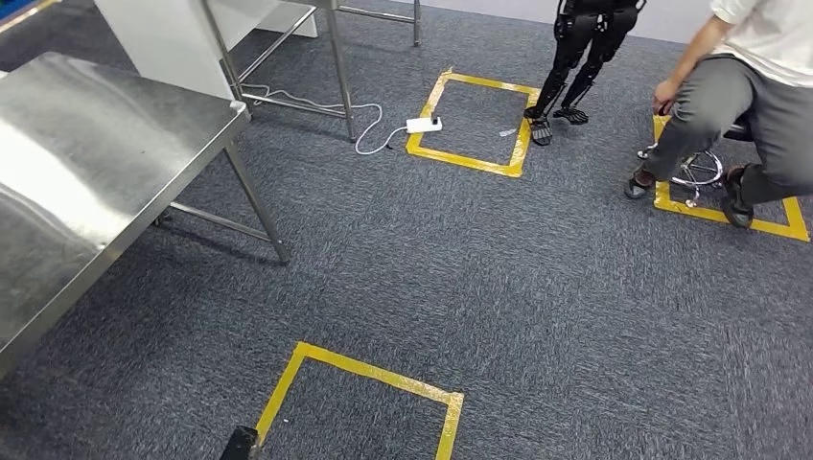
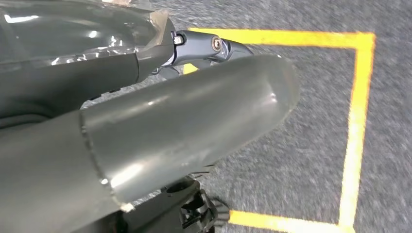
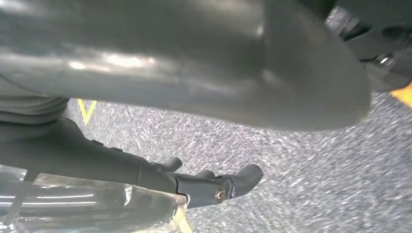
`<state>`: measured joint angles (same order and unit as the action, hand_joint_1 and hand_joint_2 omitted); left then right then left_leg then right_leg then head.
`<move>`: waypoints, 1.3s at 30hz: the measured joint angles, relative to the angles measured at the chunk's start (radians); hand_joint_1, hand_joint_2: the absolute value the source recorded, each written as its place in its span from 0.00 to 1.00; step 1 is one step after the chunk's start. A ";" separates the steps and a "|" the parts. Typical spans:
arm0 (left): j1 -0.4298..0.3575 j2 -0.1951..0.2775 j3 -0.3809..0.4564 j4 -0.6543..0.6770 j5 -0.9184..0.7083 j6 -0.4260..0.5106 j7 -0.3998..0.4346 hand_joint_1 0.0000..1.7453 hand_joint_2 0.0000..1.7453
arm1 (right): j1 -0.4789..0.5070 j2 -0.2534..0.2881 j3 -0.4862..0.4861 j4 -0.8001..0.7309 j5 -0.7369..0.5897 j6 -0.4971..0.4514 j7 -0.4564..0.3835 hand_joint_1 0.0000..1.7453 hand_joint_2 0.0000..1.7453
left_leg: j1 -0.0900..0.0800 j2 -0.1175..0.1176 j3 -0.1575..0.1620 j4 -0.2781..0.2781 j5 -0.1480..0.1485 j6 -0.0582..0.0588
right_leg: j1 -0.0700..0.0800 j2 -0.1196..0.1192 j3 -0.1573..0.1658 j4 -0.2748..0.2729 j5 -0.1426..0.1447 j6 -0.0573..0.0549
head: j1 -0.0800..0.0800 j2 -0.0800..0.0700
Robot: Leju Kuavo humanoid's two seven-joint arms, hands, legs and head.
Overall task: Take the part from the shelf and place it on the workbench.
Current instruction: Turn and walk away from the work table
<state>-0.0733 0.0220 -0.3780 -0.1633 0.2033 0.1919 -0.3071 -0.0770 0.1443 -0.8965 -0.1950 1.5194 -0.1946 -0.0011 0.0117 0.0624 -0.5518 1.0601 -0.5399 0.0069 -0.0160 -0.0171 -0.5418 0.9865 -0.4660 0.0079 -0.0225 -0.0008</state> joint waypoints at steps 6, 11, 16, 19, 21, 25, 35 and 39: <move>0.006 -0.001 0.000 0.000 0.000 0.001 0.001 0.00 0.00 | 0.001 0.001 0.000 0.000 0.000 0.000 0.000 0.00 0.00 | 0.002 -0.067 -0.083 0.178 -0.046 0.002 | 0.009 0.073 0.002 0.001 0.005 -0.013 | -0.002 0.000; 0.005 0.001 0.000 0.001 0.000 0.001 0.002 0.00 0.00 | -0.001 0.003 0.000 0.000 0.000 0.000 0.000 0.00 0.00 | 0.003 -0.149 0.021 -0.052 0.051 0.015 | 0.013 0.134 -0.011 0.008 0.012 0.000 | -0.001 0.000; 0.004 -0.001 0.000 0.000 -0.003 -0.002 0.007 0.00 0.00 | 0.001 0.001 0.000 0.000 -0.003 0.000 0.000 0.00 0.00 | 0.000 -0.079 0.025 -0.080 0.069 0.040 | 0.013 0.067 -0.086 0.116 -0.038 0.012 | 0.004 0.000; 0.005 -0.002 0.000 0.001 -0.003 -0.002 0.010 0.00 0.00 | 0.000 0.001 0.000 0.000 -0.003 0.000 0.000 0.00 0.00 | -0.004 -0.032 0.022 -0.080 0.069 0.042 | 0.008 0.033 -0.167 0.284 -0.097 0.018 | 0.008 0.000; 0.005 -0.003 0.000 0.001 -0.003 -0.001 0.010 0.00 0.00 | 0.002 0.000 0.000 0.000 -0.003 0.000 0.000 0.00 0.00 | -0.005 -0.005 0.023 -0.080 0.068 0.041 | 0.003 0.023 -0.144 0.250 -0.075 0.034 | 0.008 0.000; 0.003 -0.006 0.000 0.000 -0.005 -0.001 0.010 0.00 0.00 | -0.002 -0.001 0.000 0.000 -0.008 0.000 -0.001 0.00 0.00 | -0.012 0.037 0.030 -0.076 0.060 0.026 | 0.008 -0.059 -0.015 0.009 0.000 0.037 | 0.008 0.000; -0.002 -0.007 -0.002 0.000 -0.015 -0.004 0.019 0.00 0.00 | -0.002 -0.005 -0.001 0.000 -0.013 0.000 -0.001 0.00 0.00 | 0.004 -0.064 -0.087 0.211 -0.094 -0.009 | 0.006 0.050 -0.017 -0.002 0.024 -0.017 | 0.003 0.000; -0.005 -0.006 -0.003 0.000 -0.017 -0.004 0.022 0.00 0.00 | -0.003 -0.004 -0.001 0.000 -0.013 0.000 -0.001 0.00 0.00 | 0.020 -0.120 0.005 0.010 0.024 -0.011 | 0.009 0.106 -0.023 0.013 0.024 -0.014 | 0.004 0.000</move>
<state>-0.0779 0.0163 -0.3807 -0.1637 0.1863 0.1881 -0.2848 -0.0804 0.1398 -0.8972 -0.1949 1.5061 -0.1946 -0.0023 0.0319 -0.0574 -0.5471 1.0698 -0.5164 -0.0045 -0.0075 0.0886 -0.5644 0.9998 -0.4419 -0.0063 -0.0189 -0.0008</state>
